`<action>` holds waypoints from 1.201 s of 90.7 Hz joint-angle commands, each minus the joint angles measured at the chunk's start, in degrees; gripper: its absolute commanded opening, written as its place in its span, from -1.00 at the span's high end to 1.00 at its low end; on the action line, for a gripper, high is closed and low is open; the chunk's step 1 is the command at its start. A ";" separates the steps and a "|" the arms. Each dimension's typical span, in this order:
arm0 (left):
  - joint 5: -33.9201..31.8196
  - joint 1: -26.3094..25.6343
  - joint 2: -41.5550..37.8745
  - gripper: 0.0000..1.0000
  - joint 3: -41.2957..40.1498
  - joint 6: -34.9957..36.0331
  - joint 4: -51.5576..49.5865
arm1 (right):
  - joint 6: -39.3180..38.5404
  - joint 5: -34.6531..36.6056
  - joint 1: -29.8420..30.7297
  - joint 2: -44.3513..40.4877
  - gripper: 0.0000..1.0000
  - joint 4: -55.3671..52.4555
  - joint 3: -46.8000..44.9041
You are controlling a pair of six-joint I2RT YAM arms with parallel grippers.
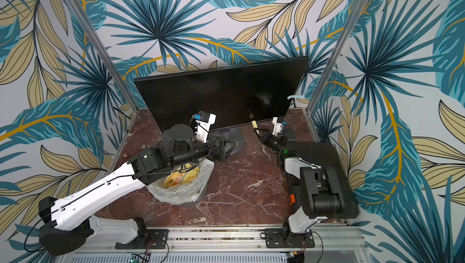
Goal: Remove the sticky note from the monitor
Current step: Tear off the sticky note from the monitor, then place the sticky note in the trash bin.
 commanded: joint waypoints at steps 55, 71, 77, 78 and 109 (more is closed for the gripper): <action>-18.85 2.36 -17.07 -1.00 -8.02 -1.90 -6.08 | -11.50 4.08 13.06 -29.99 1.00 -41.02 7.20; -17.44 6.98 -20.13 -1.00 -7.77 -3.80 -7.60 | -13.71 8.55 24.75 -27.91 1.00 -45.59 14.45; -17.71 7.79 -20.92 -1.00 -7.23 -3.94 -8.47 | -14.24 10.33 28.24 -26.43 1.00 -46.28 16.83; -17.74 7.89 -20.96 -1.00 -7.12 -3.91 -8.65 | -14.35 10.60 28.86 -26.16 1.00 -46.42 17.24; -22.30 8.49 -24.22 -1.00 -6.23 -8.10 -10.13 | -21.31 17.92 48.20 -14.31 1.00 -53.09 30.88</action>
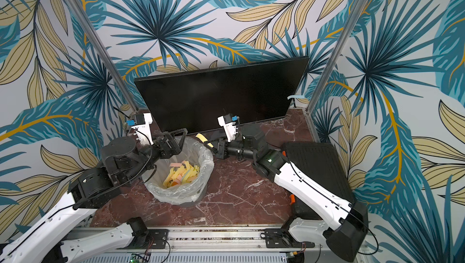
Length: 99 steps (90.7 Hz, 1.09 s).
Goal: Remove the sticky note from the monitor
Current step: Place the sticky note in the trash bin.
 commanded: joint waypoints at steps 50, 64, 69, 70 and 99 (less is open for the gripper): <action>-3.78 0.22 -4.79 -1.00 1.22 -1.88 0.42 | -11.31 11.05 10.94 7.66 -0.43 -12.86 13.68; -0.94 0.20 -4.23 -1.00 1.01 -0.45 1.69 | -12.26 12.78 9.76 6.20 -0.56 -13.41 14.00; 0.70 0.22 -3.62 -1.00 1.15 0.23 2.34 | -12.25 13.05 8.83 5.42 -0.61 -13.35 13.69; 1.08 0.22 -3.50 -1.00 1.17 0.33 2.41 | -12.24 13.01 8.57 5.28 -0.61 -13.26 13.53; 11.73 -3.01 4.78 -1.00 2.94 2.35 7.79 | -6.35 7.63 -6.51 -2.27 -0.74 -7.43 5.76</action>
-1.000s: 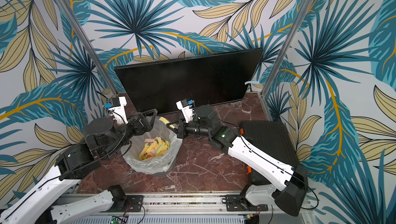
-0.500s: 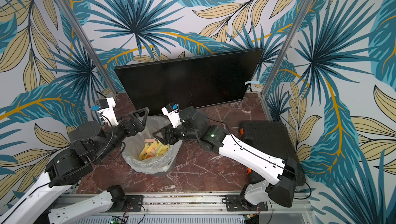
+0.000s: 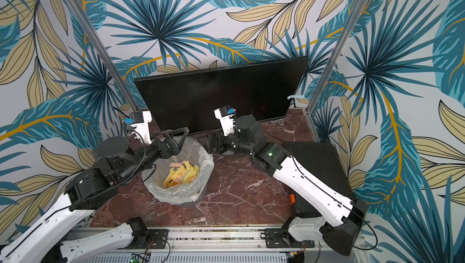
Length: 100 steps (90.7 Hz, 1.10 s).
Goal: Remove the sticky note from the monitor
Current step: Place the sticky note in the trash bin, then tear off the sticky note from the monitor.
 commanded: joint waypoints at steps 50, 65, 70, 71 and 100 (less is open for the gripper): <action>5.83 -13.59 23.18 -1.00 10.85 6.65 13.81 | 15.47 -13.53 -39.25 -12.94 -0.76 14.15 -16.34; 8.43 -13.71 27.70 -1.00 13.32 7.41 17.54 | 20.02 -14.69 -47.57 -12.46 -0.76 19.08 -18.46; 8.76 -13.71 29.08 -1.00 15.17 8.03 17.21 | 22.22 -15.50 -50.45 -12.14 -0.76 21.05 -19.02; 8.88 -13.67 29.48 -1.00 15.53 8.17 17.16 | 22.50 -15.58 -51.00 -12.08 -0.76 21.40 -19.10; 9.39 -13.71 33.37 -1.00 19.72 10.64 16.99 | 29.00 -16.98 -64.02 -9.17 -0.76 29.08 -20.14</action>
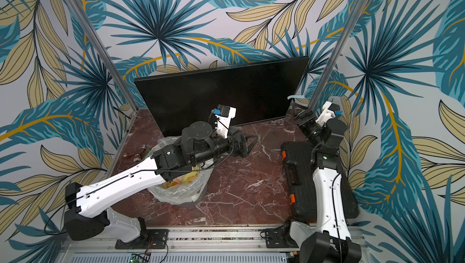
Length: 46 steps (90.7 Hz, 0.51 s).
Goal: Remove the sticky note from the monitor
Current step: Tear off the sticky note from the monitor.
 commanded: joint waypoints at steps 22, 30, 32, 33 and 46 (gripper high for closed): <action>0.83 0.17 1.41 -1.00 2.55 2.14 1.63 | 10.39 -0.23 -5.78 5.68 -0.76 16.78 -3.28; 1.18 0.21 1.57 -1.00 2.94 2.09 1.37 | 12.96 0.23 -5.80 7.98 -0.77 23.38 -4.33; 1.33 0.24 1.61 -1.00 2.98 2.09 1.35 | 13.86 0.42 -5.80 8.61 -0.77 25.44 -4.89; 1.40 0.31 1.58 -1.00 2.94 2.13 1.27 | 14.26 0.54 -5.80 8.99 -0.76 26.47 -5.13; 1.67 0.54 1.57 -1.00 3.02 2.09 0.95 | 18.62 1.52 -5.81 13.15 -0.77 38.51 -7.43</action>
